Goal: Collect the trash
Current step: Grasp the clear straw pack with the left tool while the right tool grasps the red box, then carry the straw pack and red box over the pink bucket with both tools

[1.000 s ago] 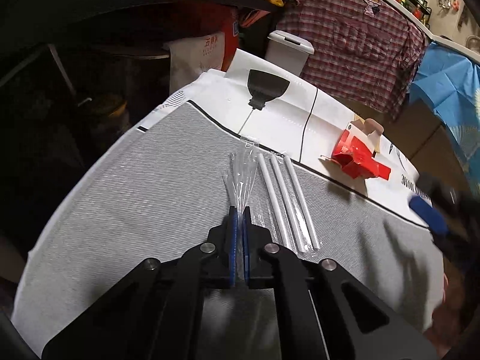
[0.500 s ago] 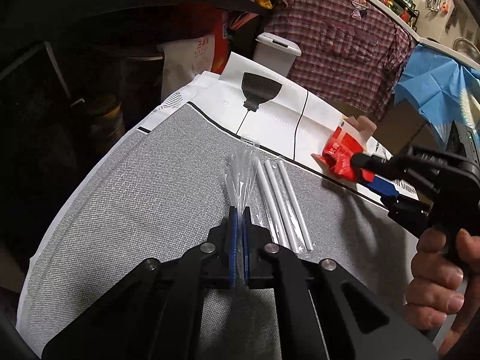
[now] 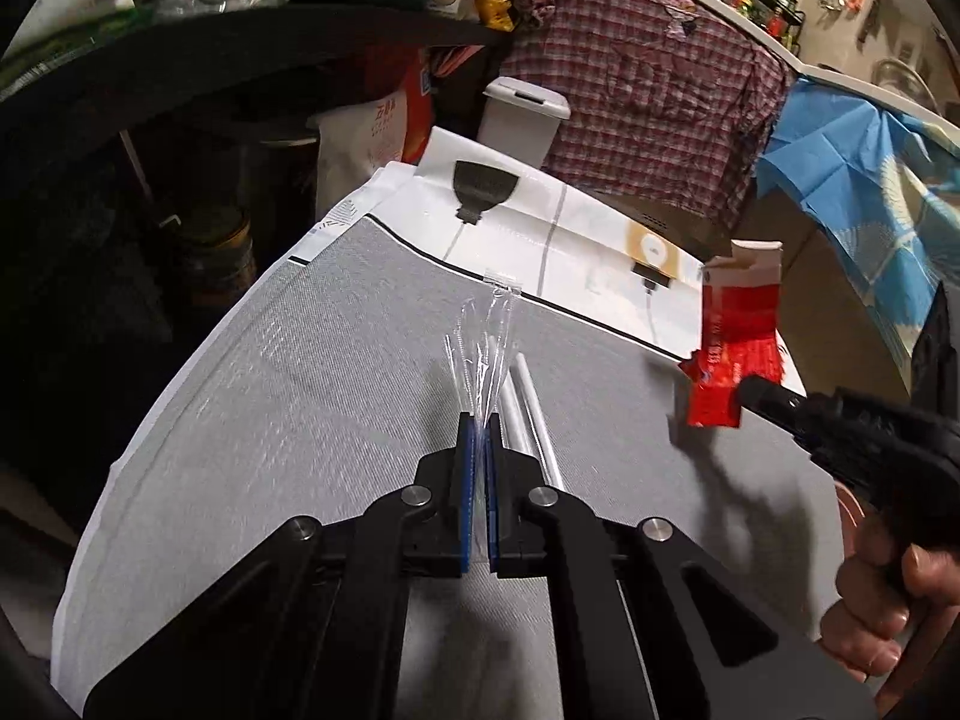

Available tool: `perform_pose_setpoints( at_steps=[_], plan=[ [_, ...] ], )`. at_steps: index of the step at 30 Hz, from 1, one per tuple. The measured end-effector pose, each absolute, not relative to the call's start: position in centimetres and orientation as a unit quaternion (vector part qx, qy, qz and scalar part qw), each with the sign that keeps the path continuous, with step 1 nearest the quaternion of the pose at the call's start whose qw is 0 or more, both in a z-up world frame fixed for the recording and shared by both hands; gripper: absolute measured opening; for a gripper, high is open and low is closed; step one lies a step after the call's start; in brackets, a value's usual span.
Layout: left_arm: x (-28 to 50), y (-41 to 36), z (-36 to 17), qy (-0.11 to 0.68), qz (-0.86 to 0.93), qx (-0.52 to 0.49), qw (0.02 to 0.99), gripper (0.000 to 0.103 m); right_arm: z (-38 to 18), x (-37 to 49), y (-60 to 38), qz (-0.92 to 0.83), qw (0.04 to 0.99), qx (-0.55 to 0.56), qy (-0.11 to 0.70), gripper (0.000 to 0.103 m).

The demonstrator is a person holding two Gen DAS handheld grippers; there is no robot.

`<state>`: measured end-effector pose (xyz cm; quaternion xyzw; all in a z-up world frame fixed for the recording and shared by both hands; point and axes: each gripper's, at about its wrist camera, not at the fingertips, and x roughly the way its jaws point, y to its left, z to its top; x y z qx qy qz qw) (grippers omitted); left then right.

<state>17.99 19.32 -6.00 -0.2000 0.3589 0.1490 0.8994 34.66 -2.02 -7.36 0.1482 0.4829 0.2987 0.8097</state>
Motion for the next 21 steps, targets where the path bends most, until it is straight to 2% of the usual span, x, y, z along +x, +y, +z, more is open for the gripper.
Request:
perform_pose_setpoints(
  at_steps=[8, 21],
  plan=[
    [14.9, 16.1, -4.8, 0.355, 0.145, -0.181, 0.906, 0.003, -4.5, 30.0, -7.0, 0.306, 0.822, 0.127, 0.463, 0.002],
    [11.1, 11.1, -3.3, 0.345, 0.130, -0.163, 0.915, 0.003, -0.6, 22.6, -12.1, 0.317, 0.851, 0.016, 0.419, 0.002]
  ],
)
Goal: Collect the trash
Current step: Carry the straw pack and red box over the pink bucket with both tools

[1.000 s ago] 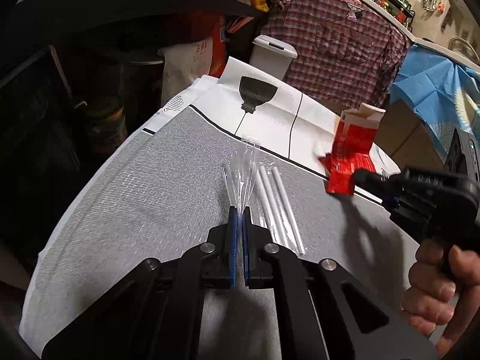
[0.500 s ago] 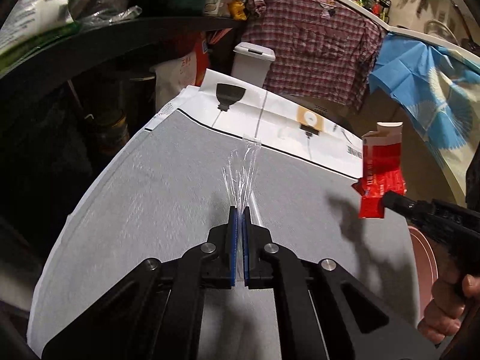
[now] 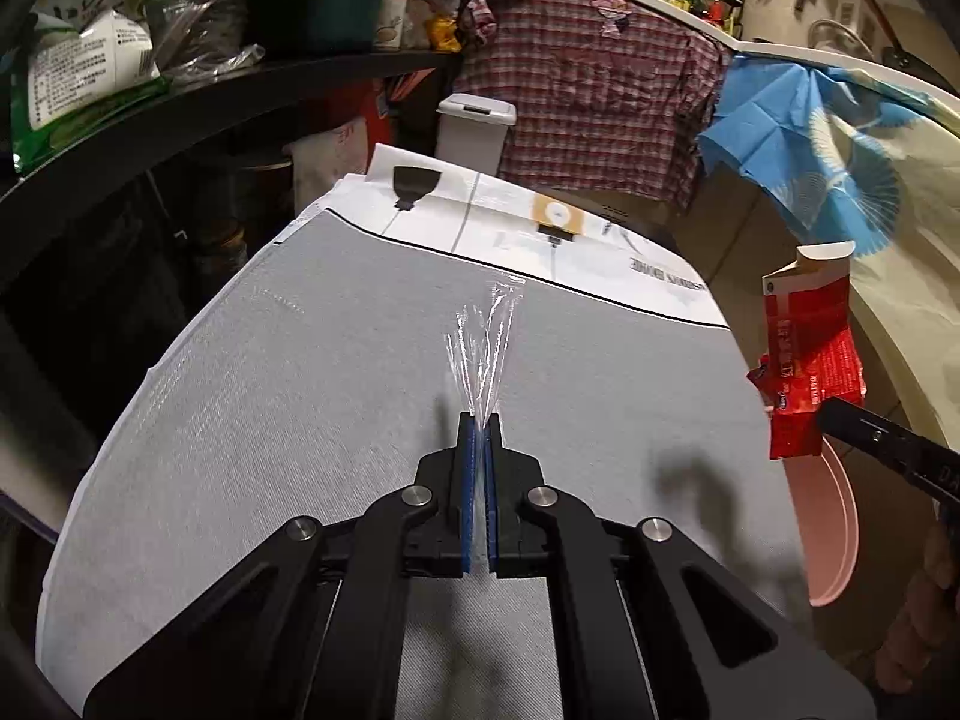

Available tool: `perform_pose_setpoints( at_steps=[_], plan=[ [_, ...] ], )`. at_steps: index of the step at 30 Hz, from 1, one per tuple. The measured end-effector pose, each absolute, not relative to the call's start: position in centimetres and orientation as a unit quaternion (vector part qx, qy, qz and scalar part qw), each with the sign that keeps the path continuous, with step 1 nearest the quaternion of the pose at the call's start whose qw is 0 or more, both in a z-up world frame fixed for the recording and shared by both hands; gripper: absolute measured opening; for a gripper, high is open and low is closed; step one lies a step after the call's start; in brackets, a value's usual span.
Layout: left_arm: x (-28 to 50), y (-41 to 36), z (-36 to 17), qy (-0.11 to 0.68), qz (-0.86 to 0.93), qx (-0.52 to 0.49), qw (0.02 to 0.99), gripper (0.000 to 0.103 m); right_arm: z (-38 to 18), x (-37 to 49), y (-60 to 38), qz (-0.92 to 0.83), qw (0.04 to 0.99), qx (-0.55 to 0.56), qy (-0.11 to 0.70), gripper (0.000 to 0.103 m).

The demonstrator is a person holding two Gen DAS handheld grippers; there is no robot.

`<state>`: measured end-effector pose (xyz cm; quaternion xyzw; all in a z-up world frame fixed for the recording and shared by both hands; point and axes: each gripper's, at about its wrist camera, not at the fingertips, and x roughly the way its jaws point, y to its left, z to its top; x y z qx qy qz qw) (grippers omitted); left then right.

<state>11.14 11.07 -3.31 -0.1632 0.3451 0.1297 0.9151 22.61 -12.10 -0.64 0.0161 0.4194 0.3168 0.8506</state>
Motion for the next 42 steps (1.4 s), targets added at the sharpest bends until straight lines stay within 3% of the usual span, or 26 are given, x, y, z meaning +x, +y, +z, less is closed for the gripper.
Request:
perform_pose_setpoints(
  at_steps=[13, 42],
  plan=[
    [8.3, 6.8, -0.4, 0.322, 0.088, -0.146, 0.931, 0.003, 3.2, 18.7, -18.1, 0.258, 0.898, -0.009, 0.355, 0.002],
    [11.3, -5.4, 2.1, 0.309, -0.059, -0.116, 0.942, 0.003, 0.6, 20.6, -28.2, 0.124, 0.920, 0.055, 0.369, 0.002]
  ],
)
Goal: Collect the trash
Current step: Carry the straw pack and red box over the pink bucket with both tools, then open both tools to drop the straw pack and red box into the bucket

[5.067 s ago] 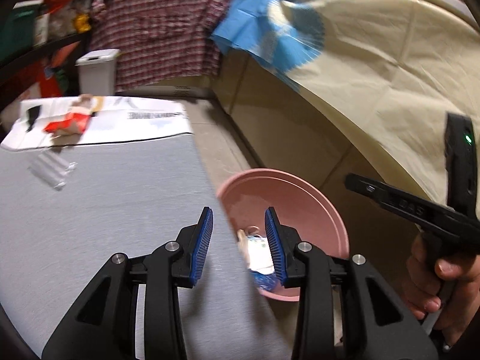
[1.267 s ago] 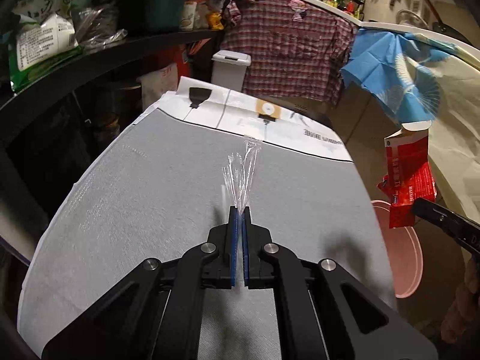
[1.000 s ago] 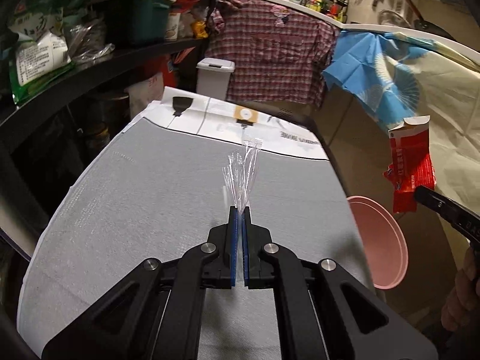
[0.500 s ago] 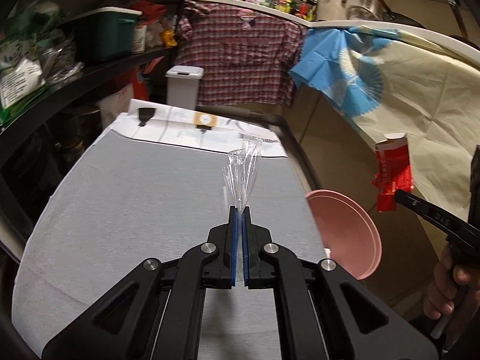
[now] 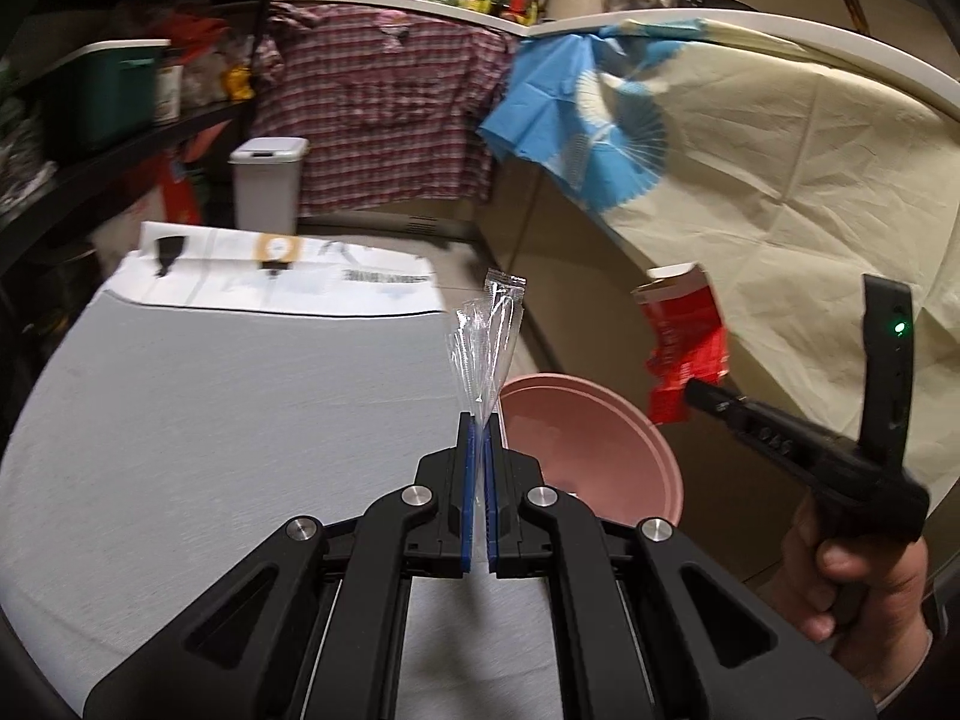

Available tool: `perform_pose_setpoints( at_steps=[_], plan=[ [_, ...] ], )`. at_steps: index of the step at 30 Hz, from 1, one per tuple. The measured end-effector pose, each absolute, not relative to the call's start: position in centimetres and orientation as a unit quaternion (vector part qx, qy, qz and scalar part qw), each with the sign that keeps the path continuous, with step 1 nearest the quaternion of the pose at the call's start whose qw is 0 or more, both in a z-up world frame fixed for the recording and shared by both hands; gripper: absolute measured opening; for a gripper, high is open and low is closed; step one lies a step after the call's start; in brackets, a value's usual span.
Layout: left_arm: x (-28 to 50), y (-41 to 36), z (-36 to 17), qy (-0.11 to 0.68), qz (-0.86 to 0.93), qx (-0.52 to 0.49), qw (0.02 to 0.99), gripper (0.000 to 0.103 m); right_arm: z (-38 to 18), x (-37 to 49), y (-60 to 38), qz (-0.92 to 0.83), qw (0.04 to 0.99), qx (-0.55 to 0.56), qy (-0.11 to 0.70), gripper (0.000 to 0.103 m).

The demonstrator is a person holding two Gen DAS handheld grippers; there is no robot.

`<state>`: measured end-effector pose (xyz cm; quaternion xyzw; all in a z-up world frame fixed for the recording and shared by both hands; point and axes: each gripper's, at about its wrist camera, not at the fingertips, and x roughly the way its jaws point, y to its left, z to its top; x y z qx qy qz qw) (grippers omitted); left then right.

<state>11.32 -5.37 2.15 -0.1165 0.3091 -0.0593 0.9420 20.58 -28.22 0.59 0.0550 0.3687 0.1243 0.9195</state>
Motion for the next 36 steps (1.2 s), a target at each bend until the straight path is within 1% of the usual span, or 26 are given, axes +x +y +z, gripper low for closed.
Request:
perform_pose_setpoints(
  at_steps=[8, 26, 36],
  plan=[
    [14.8, -8.5, 2.0, 0.307, -0.107, -0.110, 0.939, 0.003, -0.4, 22.1, -29.2, 0.104, 0.918, 0.059, 0.379, 0.002],
    [21.2, -12.0, -4.1, 0.366, -0.150, -0.098, 0.913, 0.003, -4.1, 25.6, -30.8, 0.062, 0.901, 0.069, 0.423, 0.002],
    [23.1, -12.6, -5.8, 0.387, -0.150, -0.091, 0.905, 0.003, -5.9, 26.8, -30.9, 0.052, 0.893, 0.061, 0.444, 0.002]
  ],
)
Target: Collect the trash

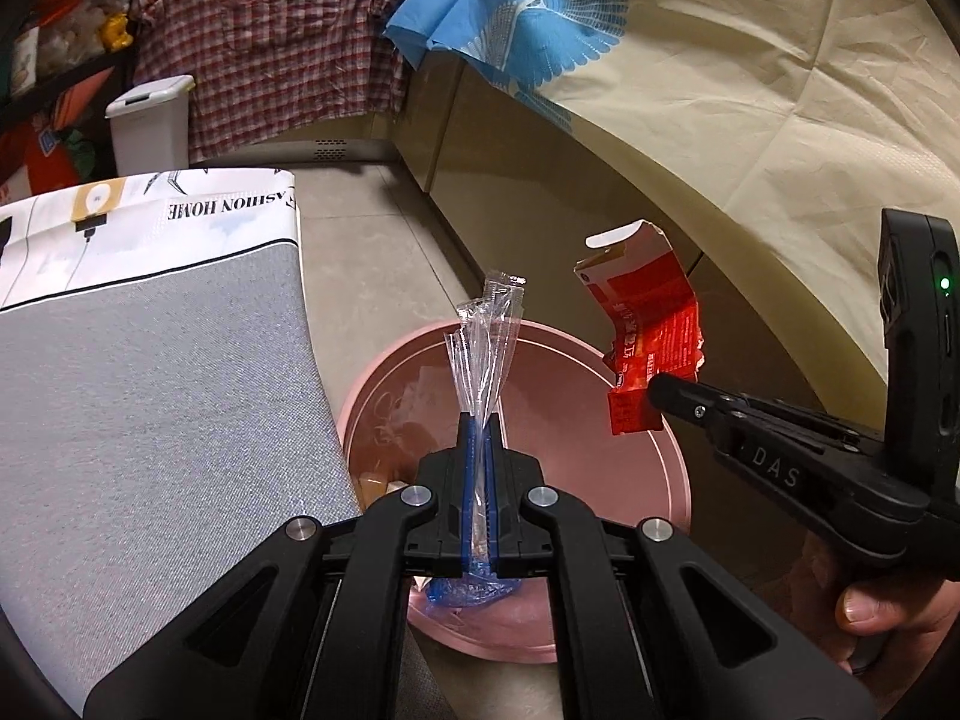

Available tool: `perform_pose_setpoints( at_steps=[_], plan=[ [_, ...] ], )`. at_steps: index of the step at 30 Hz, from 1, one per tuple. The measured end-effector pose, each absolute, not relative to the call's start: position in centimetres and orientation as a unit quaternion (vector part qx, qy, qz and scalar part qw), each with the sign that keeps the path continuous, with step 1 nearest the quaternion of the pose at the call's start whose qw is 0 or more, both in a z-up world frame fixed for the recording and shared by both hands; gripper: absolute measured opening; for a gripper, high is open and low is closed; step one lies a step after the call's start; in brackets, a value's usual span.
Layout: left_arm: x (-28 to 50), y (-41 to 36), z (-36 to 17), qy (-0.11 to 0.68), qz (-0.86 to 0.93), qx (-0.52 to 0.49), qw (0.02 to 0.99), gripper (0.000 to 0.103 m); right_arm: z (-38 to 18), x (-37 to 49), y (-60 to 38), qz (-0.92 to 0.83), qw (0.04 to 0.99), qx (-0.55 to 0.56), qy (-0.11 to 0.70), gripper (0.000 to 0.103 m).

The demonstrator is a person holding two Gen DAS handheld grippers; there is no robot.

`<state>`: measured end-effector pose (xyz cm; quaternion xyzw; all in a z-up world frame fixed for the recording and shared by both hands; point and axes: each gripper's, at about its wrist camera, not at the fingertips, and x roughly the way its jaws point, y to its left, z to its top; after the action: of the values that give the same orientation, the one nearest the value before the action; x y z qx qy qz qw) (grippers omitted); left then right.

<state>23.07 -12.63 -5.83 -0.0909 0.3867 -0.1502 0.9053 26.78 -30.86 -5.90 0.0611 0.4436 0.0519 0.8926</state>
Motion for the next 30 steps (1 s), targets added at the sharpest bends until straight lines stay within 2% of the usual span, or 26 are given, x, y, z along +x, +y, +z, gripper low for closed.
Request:
perform_pose_setpoints(
  at_steps=[4, 5, 7, 8, 9, 15, 22, 24, 28, 30],
  plan=[
    [23.1, -12.5, -5.8, 0.386, -0.151, -0.091, 0.906, 0.004, -6.4, 27.1, -31.0, 0.051, 0.890, 0.060, 0.449, 0.006],
    [23.1, -12.5, -5.7, 0.386, -0.150, -0.091, 0.906, 0.010, -6.6, 27.2, -31.0, 0.047, 0.889, 0.060, 0.451, 0.006],
    [23.1, -12.3, -5.7, 0.387, -0.150, -0.091, 0.905, 0.017, -6.9, 27.5, -31.0, 0.043, 0.886, 0.059, 0.457, 0.021],
    [23.0, -12.2, -5.6, 0.387, -0.149, -0.091, 0.906, 0.021, -7.0, 27.4, -31.1, 0.042, 0.886, 0.059, 0.457, 0.042],
    [22.9, -12.1, -5.5, 0.386, -0.148, -0.090, 0.906, 0.023, -7.1, 27.4, -31.0, 0.040, 0.887, 0.058, 0.456, 0.056],
    [21.5, -10.8, -3.7, 0.375, -0.133, -0.090, 0.913, 0.031, -6.8, 26.9, -31.4, 0.032, 0.890, 0.064, 0.450, 0.056],
    [18.5, -10.1, -1.4, 0.352, -0.121, -0.075, 0.925, 0.050, -4.5, 24.7, -31.5, 0.029, 0.903, 0.068, 0.424, 0.058],
    [17.5, -10.2, -0.9, 0.345, -0.122, -0.069, 0.928, 0.051, -3.4, 23.3, -31.3, 0.030, 0.910, 0.058, 0.410, 0.062],
    [15.2, -9.9, -0.1, 0.324, -0.123, -0.075, 0.935, 0.063, -1.5, 20.0, -31.1, 0.023, 0.924, 0.040, 0.380, 0.071],
    [14.2, -9.7, -0.1, 0.318, -0.122, -0.085, 0.936, 0.065, -0.9, 18.6, -31.4, 0.016, 0.928, 0.044, 0.370, 0.075]
  ],
)
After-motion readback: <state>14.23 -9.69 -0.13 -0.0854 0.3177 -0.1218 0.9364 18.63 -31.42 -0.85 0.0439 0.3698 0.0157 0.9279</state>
